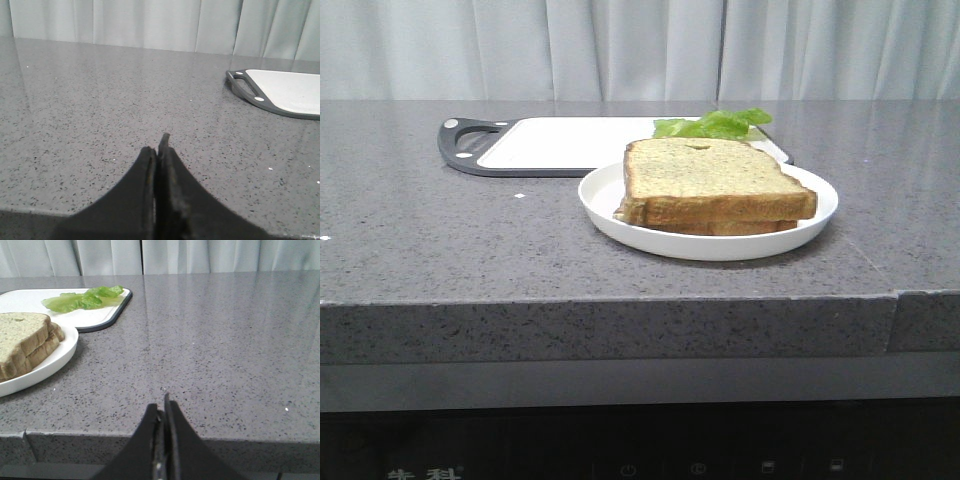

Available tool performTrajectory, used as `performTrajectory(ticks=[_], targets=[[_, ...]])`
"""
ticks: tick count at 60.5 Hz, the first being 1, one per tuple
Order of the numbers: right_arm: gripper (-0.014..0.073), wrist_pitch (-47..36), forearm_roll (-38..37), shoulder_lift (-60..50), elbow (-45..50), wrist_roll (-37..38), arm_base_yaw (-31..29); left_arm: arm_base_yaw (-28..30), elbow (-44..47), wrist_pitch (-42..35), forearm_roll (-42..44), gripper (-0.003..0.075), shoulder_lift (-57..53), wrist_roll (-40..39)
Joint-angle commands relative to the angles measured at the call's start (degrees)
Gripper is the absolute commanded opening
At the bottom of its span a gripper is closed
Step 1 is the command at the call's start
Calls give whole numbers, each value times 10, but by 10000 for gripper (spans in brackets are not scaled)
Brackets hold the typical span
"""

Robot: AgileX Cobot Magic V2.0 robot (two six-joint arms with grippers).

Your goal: Left arm grabs bread, right arm adds lettuce

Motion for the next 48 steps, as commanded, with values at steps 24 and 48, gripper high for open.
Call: performTrajectory(ticks=[24,48], targets=[[-60,-51,-5,-12,-1,-1,-4,-2,2,-48,-4,-21,-10,-5],[-60,4,-5,-3,-80,-1,-4,-2,-102,-24,22,-21,24,-5]])
